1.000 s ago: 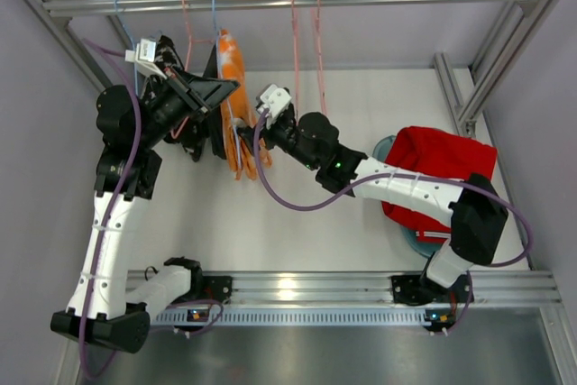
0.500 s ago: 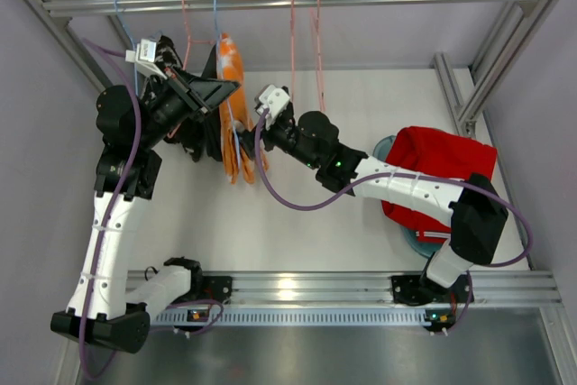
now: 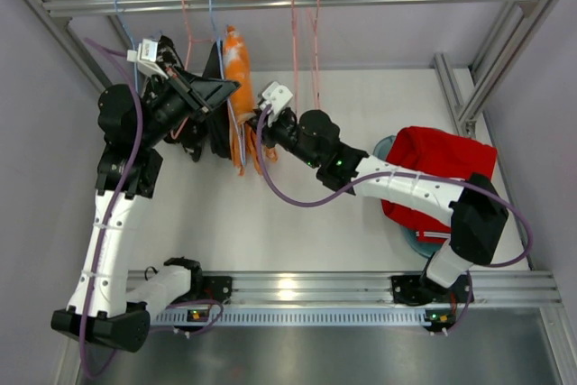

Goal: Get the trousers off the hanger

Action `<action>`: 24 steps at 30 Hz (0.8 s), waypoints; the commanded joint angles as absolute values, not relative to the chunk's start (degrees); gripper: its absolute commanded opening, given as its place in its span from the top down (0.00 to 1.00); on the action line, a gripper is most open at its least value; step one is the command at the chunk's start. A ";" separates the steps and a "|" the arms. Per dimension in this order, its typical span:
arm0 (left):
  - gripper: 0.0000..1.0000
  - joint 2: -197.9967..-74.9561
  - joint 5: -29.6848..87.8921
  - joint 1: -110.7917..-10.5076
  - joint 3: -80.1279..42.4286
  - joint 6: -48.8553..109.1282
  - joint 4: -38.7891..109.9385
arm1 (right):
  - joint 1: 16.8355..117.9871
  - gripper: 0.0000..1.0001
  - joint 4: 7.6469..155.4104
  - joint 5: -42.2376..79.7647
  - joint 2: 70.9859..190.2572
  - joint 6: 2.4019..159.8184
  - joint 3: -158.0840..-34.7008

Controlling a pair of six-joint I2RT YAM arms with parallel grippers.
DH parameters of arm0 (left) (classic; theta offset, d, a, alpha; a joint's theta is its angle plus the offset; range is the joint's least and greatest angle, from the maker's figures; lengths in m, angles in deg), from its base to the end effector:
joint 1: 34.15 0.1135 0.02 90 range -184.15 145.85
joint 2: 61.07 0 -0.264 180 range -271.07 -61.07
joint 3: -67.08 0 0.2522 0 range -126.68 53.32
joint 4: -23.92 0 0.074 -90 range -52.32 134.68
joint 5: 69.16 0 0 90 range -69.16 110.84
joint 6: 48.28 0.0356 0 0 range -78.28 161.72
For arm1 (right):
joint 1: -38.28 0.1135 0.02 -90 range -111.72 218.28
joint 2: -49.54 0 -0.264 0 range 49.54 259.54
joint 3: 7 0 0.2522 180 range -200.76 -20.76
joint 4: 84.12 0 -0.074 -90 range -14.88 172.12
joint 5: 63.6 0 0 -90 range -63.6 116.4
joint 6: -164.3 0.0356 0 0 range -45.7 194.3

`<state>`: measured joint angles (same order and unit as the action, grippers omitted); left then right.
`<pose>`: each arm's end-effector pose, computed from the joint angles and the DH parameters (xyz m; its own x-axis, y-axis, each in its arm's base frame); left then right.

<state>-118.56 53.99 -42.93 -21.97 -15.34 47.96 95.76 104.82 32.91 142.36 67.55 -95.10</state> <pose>0.1907 -0.0491 0.4817 -0.4866 -0.6358 -0.5991 0.4694 0.3882 -0.7931 0.2149 0.3296 0.3645 0.1306 -0.0124 -0.9914 -0.7669 0.6324 -0.1089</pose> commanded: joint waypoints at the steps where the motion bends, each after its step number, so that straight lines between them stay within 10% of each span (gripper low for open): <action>1: 1.00 -116.18 56.26 -42.94 -22.71 -14.63 37.15 | 92.34 0.79 107.18 37.57 141.83 68.40 -98.27; 5: 1.00 -115.83 56.44 -42.94 -21.65 -14.01 37.15 | 91.46 1.00 105.94 35.55 140.69 68.49 -99.95; 24: 1.00 -117.94 55.03 -42.94 -22.88 -15.50 36.54 | 94.35 0.82 104.45 29.48 137.17 70.25 -94.15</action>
<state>-118.87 54.73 -43.06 -19.74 -16.50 46.74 93.44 99.97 28.80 139.38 69.04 -93.49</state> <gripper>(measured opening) 0.050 0.160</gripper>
